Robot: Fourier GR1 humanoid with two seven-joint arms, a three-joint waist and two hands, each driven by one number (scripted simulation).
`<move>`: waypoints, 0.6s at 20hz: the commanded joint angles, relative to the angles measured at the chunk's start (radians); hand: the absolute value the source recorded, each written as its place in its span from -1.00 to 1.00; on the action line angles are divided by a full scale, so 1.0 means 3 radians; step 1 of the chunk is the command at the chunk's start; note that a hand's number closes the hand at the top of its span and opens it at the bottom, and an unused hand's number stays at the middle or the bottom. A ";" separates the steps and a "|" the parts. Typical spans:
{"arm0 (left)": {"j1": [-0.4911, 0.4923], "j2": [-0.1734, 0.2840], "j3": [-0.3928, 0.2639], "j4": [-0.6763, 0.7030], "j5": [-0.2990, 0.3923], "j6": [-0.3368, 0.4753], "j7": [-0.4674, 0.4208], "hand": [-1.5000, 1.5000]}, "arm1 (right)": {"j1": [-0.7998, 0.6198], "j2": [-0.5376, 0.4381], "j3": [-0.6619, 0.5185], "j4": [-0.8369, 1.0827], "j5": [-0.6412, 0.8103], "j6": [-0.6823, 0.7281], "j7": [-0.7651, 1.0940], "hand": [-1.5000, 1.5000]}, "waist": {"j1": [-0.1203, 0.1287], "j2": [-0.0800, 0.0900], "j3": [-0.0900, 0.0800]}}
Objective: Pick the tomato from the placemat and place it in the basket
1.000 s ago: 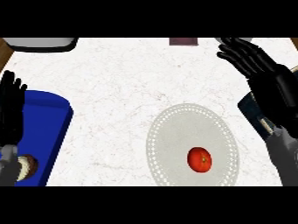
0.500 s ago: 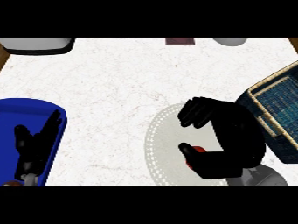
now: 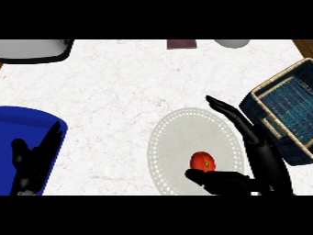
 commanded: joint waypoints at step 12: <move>0.0365 -0.0083 -0.0102 0.0051 -0.0013 -0.0012 0.0102 0.00 | 0.0563 -0.1945 -0.1163 -0.1534 -0.0540 0.1533 0.1559 -1.00 | 0.0009 0.0043 -0.0025</move>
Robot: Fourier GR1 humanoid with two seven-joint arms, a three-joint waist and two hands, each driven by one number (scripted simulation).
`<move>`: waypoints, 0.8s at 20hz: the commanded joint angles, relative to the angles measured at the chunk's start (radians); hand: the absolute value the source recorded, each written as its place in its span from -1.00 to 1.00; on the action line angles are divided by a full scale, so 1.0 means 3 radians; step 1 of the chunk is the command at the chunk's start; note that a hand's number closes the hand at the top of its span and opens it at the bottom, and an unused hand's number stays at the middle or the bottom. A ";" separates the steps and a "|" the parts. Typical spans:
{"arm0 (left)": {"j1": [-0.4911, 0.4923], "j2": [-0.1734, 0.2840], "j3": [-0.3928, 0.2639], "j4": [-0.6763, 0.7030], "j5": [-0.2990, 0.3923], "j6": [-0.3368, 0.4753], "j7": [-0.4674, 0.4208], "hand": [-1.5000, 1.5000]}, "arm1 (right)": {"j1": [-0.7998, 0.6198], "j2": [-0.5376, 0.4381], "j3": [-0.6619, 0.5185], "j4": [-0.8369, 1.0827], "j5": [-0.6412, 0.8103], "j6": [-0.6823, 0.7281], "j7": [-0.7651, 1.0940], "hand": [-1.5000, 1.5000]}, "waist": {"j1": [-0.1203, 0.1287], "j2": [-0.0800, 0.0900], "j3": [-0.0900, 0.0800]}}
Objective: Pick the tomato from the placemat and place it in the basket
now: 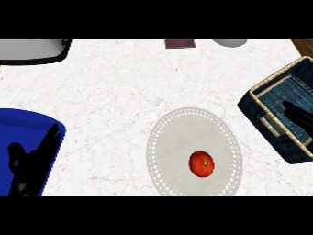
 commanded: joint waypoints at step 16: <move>0.0087 -0.0056 -0.0041 0.0043 -0.0084 -0.0090 0.0287 0.00 | 0.0513 -0.0495 -0.1247 -0.0222 -0.1227 0.1254 0.0247 -1.00 | 0.0173 0.0060 -0.0021</move>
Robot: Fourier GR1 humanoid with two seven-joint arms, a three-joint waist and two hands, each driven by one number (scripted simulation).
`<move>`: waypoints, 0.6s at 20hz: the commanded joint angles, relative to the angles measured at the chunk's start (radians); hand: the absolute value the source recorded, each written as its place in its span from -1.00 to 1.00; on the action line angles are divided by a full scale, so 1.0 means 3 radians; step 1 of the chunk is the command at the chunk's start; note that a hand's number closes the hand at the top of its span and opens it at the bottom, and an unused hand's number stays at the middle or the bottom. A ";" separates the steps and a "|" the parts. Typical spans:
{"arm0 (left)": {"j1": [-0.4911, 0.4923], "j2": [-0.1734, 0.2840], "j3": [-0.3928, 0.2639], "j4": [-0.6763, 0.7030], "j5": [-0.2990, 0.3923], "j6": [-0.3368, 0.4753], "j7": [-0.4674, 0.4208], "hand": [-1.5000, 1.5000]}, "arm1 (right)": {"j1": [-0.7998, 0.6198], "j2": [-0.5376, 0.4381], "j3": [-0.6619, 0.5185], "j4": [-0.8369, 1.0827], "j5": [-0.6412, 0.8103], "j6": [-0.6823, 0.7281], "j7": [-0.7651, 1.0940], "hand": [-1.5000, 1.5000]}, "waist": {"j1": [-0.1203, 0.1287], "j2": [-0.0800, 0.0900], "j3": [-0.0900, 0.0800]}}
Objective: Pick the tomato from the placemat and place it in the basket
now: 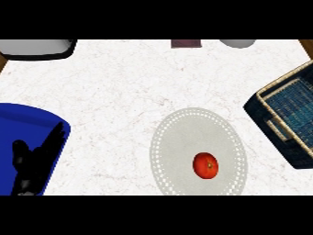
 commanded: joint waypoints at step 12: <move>-0.0149 -0.0090 0.0032 0.0442 -0.0048 -0.0161 0.0214 0.00 | -0.0016 0.0845 0.0944 0.0157 0.1150 -0.0192 -0.0283 -1.00 | 0.0075 0.0049 -0.0026</move>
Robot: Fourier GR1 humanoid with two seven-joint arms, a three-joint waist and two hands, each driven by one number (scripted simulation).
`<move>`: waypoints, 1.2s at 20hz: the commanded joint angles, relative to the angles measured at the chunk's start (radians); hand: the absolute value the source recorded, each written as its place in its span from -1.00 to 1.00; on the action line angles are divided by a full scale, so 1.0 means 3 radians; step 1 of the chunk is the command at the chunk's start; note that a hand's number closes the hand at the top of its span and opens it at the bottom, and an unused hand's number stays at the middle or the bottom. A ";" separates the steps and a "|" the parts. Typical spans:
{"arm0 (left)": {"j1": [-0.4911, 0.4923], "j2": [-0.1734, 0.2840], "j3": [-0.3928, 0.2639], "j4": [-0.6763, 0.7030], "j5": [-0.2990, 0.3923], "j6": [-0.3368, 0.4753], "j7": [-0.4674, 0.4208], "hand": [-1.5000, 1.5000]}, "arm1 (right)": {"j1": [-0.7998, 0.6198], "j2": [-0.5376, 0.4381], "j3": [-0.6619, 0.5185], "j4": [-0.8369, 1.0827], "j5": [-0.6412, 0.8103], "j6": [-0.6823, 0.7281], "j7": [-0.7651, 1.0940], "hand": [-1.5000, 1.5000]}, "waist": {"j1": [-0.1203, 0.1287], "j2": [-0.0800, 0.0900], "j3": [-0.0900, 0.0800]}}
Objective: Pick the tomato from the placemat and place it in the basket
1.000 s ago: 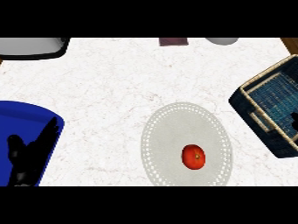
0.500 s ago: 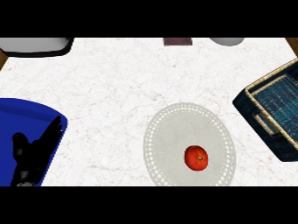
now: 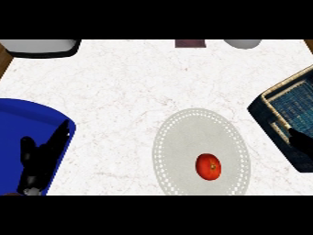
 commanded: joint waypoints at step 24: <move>0.0162 -0.0008 0.0147 0.0080 -0.0035 -0.0180 0.0320 0.00 | -0.0167 0.0999 0.1461 0.1359 0.2002 -0.0817 -0.0616 -1.00 | -0.0004 0.0028 -0.0039</move>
